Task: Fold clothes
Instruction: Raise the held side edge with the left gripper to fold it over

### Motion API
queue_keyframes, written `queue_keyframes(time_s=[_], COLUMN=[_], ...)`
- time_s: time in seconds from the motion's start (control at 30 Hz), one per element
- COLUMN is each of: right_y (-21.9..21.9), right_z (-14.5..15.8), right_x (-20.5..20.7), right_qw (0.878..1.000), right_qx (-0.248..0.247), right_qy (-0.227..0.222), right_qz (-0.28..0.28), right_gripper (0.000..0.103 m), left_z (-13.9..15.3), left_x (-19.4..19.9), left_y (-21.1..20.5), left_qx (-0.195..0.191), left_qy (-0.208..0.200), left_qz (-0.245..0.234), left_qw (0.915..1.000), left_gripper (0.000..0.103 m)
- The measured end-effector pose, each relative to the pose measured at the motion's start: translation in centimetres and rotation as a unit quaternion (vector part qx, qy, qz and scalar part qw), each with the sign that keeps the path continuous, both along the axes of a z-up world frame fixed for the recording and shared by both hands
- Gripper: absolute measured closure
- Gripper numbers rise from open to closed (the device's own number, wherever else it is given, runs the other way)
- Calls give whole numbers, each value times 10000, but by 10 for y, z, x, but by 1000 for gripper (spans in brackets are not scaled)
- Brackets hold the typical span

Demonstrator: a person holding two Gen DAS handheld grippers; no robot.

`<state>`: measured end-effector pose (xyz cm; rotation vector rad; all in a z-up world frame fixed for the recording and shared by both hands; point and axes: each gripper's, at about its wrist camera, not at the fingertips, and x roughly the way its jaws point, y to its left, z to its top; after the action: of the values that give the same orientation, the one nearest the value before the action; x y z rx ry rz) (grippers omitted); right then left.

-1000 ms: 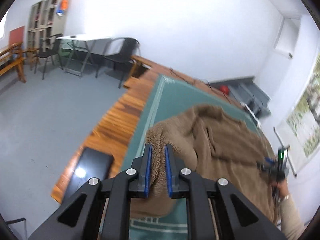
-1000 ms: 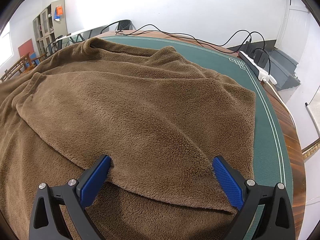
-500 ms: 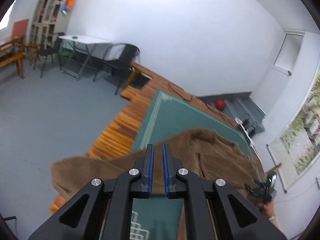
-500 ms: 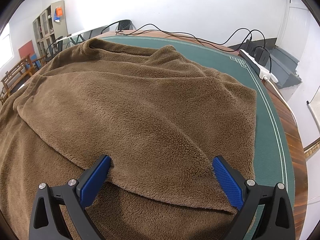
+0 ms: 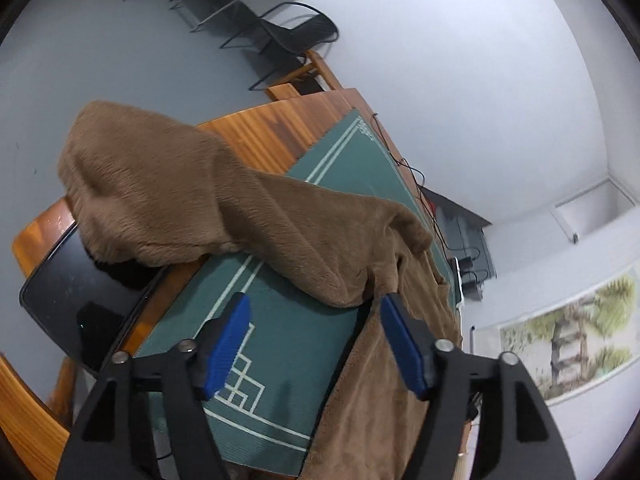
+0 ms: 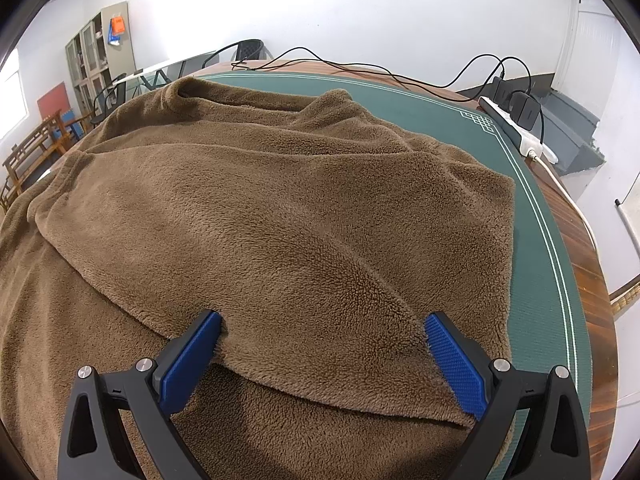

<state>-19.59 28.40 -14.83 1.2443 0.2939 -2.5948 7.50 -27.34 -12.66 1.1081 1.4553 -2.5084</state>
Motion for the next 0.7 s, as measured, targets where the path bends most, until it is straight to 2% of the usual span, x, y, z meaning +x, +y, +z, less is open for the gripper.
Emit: queue_keyframes(time_s=[0.27, 0.47, 0.7], right_y=[2, 1, 0], right_z=[1, 1, 0], right_x=[0, 0, 1], right_qw=[10000, 10000, 10000], right_qx=[10, 12, 10], right_qy=[9, 13, 14], right_qz=[10, 8, 2], right_gripper=[1, 1, 1], left_z=[-18, -29, -47], left_x=[1, -6, -9], left_y=[-12, -24, -45], left_qx=[282, 378, 540], left_qy=[-319, -377, -559], left_qz=[559, 909, 1454], left_qw=[9975, 9944, 9863], left_gripper=[24, 24, 24])
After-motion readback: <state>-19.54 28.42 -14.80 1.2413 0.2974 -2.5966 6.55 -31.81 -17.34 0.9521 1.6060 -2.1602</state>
